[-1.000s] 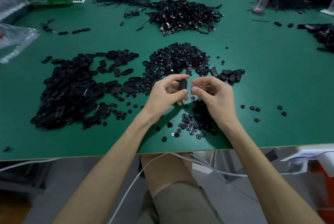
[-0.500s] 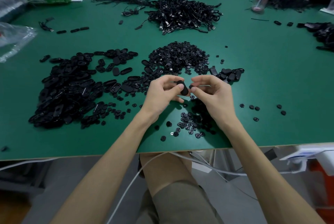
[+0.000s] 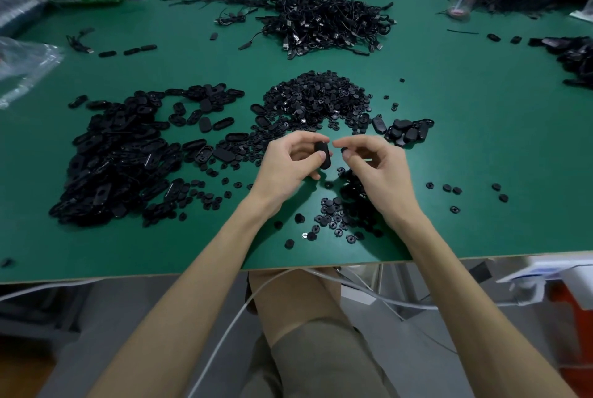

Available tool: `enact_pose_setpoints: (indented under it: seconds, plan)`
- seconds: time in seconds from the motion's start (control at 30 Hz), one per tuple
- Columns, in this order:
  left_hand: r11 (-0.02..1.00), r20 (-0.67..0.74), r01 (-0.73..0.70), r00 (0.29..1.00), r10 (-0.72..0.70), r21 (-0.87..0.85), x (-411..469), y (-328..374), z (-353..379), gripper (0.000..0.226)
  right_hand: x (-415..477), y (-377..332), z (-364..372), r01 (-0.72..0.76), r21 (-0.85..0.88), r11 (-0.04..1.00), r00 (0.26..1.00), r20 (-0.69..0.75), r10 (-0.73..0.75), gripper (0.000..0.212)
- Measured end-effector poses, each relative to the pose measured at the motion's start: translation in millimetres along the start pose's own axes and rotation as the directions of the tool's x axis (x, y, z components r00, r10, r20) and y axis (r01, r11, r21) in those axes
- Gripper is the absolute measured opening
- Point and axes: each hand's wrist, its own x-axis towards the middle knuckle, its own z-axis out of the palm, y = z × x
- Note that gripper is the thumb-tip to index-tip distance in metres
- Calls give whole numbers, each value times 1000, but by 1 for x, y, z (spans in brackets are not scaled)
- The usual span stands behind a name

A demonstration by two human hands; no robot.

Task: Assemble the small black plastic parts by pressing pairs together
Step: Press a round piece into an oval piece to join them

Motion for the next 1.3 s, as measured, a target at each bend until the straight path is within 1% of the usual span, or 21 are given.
enact_pose_setpoints:
  seconds: [0.17, 0.3, 0.43, 0.53, 0.67, 0.77, 1.03, 1.3]
  plan:
    - [1000, -17, 5, 1000, -5, 10, -1, 2, 0, 17, 1, -2, -1, -13, 7, 1000, 1000, -11, 13, 16]
    - [997, -55, 23, 998, -26, -67, -2, 3, 1, 13, 0, -4, 0, -20, 44, 999, 999, -26, 21, 12]
    - [988, -39, 31, 999, -37, -150, -2, 5, 0, 14, -1, -5, -1, -43, 82, 996, 998, -40, 47, 9]
    - [983, -36, 35, 998, -42, -179, -2, 5, -1, 16, -1, -5, -1, -45, 88, 995, 998, -45, 49, 8]
    - [980, -30, 43, 998, -50, -192, -3, 6, -1, 17, -1, -4, -2, -33, 45, 998, 997, -63, 36, 9]
    - [980, -17, 45, 999, -50, -195, -4, 7, -1, 18, -1, -3, -2, -30, 52, 998, 996, -85, 34, 7]
    - [975, 13, 50, 999, -48, -218, -4, 7, -1, 14, -3, -3, 2, -9, -22, 1000, 994, -110, 6, 9]
    - [987, 47, 18, 999, -11, -157, -4, 6, 0, 15, -3, -5, 2, 15, -112, 994, 996, -91, -25, 9]
